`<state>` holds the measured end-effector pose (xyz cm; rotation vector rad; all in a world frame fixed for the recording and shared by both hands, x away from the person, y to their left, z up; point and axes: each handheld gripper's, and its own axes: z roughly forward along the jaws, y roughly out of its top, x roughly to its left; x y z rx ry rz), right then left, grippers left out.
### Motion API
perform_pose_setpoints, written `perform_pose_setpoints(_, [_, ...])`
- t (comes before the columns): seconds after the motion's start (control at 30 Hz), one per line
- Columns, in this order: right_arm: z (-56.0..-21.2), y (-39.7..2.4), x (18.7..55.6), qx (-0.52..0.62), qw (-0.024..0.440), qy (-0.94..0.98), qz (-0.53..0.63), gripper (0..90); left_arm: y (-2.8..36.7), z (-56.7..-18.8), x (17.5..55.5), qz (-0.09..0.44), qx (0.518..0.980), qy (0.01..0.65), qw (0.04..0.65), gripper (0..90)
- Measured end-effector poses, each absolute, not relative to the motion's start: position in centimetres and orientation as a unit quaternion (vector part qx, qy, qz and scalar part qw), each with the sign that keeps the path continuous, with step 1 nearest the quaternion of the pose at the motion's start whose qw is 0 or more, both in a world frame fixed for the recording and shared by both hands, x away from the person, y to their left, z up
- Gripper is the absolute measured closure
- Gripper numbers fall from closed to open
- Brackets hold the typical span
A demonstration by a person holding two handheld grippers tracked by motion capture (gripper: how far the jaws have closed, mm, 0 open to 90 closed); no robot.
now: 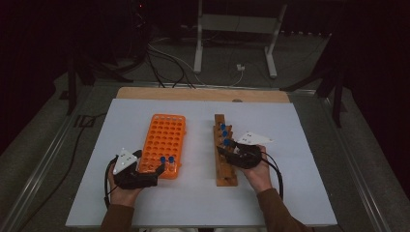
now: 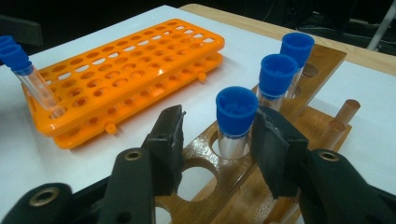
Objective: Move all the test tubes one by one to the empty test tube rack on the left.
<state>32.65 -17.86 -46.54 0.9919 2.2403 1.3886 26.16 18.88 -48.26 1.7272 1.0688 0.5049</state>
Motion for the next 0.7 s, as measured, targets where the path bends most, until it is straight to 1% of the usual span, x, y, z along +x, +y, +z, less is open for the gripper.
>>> perform_pose_setpoints(0.43, [-46.88, -17.59, 32.87, 0.345, 0.158, 0.787, 0.487, 64.4, 19.07, -48.33, 26.26, 0.207, 0.713, 0.447, 0.499, 0.5])
perform_pose_setpoints(0.57, [-46.92, -17.73, 33.02, 0.348, 0.157, 0.784, 0.490, 68.8, 19.06, -48.36, 26.28, 0.206, 0.713, 0.447, 0.499, 0.5])
perform_pose_setpoints(0.7, [-46.88, -17.72, 33.00, 0.348, 0.165, 0.784, 0.487, 72.5, 19.03, -48.39, 26.30, 0.205, 0.714, 0.447, 0.499, 0.5])
